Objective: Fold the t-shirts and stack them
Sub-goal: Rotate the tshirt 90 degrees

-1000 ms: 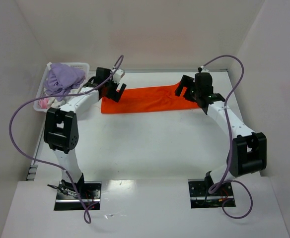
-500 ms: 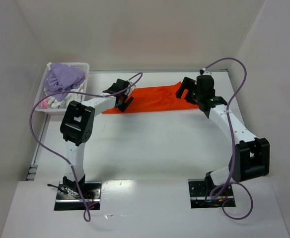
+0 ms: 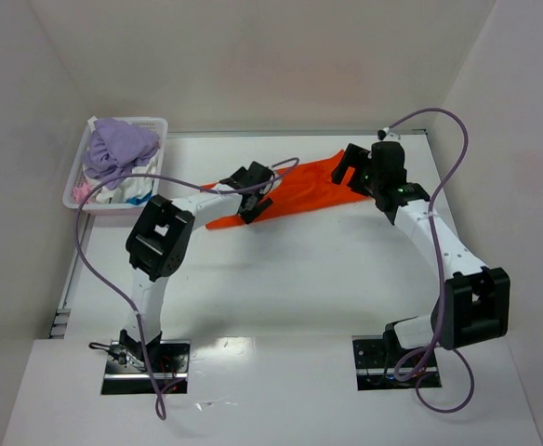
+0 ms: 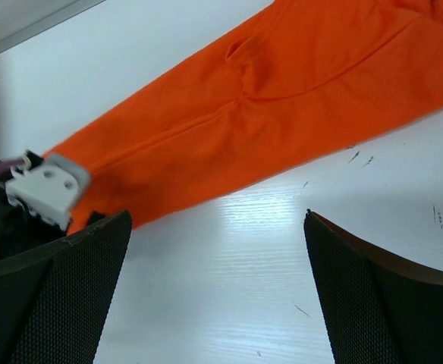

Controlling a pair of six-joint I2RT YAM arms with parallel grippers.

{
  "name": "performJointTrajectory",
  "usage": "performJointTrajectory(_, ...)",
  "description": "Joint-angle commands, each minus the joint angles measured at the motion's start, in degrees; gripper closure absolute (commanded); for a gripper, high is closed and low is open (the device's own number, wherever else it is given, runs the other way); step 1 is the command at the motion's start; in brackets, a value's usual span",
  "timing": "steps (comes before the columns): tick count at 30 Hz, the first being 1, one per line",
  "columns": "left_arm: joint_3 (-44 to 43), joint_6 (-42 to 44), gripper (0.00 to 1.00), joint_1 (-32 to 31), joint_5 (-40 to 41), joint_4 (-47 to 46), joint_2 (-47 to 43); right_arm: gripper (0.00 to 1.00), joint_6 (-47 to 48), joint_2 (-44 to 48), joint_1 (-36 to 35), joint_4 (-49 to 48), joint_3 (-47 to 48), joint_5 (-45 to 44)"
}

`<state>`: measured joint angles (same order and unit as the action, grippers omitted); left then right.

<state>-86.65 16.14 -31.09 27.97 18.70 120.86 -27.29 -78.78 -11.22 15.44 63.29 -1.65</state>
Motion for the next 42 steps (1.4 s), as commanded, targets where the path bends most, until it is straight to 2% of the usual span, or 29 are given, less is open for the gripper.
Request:
performJointTrajectory(1,0.87,-4.53,0.00,-5.02,-9.24,13.37,-0.18,0.00,-1.45,-0.31,1.37,1.07,-0.36,-2.65)
performJointTrajectory(4,0.87,-9.80,0.00,-9.33,-12.66,17.94,-2.37,0.00,-2.59,-1.10,1.38,0.56,-1.85,-3.36)
performJointTrajectory(8,4.73,-16.92,0.00,-12.94,-21.70,17.95,-6.77,0.00,-2.59,-3.91,1.38,0.55,-1.85,-4.76)
performJointTrajectory(14,12.55,-26.68,0.00,-17.50,-30.06,17.42,-10.29,0.00,-2.59,-7.61,1.91,-0.24,0.08,-5.56)
performJointTrajectory(18,17.12,-30.90,0.00,-20.05,-40.06,12.78,-12.84,0.00,-2.59,-12.61,1.91,-1.81,1.31,-4.51)
performJointTrajectory(22,18.36,-34.24,0.00,-20.59,-45.18,8.29,-13.54,0.00,-1.98,-15.43,1.91,-2.34,2.54,-1.78)
performJointTrajectory(31,16.52,-37.06,0.00,-21.82,-49.05,3.98,-13.54,0.00,-1.45,-22.90,1.91,-4.10,4.92,-0.46)
performJointTrajectory(42,17.83,-38.82,0.00,-22.35,-50.73,2.13,-12.40,0.00,-0.31,-36.08,1.91,1.69,18.44,-2.39)
